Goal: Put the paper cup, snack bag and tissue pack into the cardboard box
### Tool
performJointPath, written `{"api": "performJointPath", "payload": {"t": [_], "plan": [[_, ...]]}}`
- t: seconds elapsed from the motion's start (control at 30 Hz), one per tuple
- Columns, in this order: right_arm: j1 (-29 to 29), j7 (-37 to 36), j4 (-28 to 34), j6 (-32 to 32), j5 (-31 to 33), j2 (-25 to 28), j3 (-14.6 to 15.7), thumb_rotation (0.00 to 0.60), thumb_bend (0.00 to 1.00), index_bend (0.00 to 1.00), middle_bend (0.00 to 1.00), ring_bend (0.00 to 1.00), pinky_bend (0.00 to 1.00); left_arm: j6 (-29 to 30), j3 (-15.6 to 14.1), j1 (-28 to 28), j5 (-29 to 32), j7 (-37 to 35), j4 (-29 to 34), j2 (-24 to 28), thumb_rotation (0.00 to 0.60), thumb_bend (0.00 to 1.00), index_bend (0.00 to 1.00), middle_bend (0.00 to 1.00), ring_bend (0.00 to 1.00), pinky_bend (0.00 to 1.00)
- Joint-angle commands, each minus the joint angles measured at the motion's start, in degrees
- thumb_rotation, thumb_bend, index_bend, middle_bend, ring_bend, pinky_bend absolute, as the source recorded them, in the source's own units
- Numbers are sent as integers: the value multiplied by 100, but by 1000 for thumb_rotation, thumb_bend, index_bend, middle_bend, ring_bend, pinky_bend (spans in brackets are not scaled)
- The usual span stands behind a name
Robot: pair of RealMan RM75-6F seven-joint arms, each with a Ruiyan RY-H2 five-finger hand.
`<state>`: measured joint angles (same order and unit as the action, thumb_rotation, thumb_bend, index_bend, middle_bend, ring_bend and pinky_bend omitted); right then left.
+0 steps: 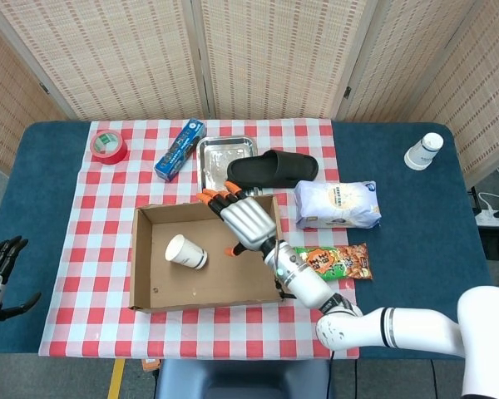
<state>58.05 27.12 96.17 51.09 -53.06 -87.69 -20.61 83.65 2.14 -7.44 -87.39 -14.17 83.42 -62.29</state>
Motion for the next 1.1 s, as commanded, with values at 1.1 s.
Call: {"api": "performJointPath", "payload": {"t": [1.1], "plan": [[-2933,-2249,-325,1057,-2394,1992,2395,600,0,45,0,0,128,-93,-25,-26,45,346,78,-83,600,222,0,0,0,0]]}}
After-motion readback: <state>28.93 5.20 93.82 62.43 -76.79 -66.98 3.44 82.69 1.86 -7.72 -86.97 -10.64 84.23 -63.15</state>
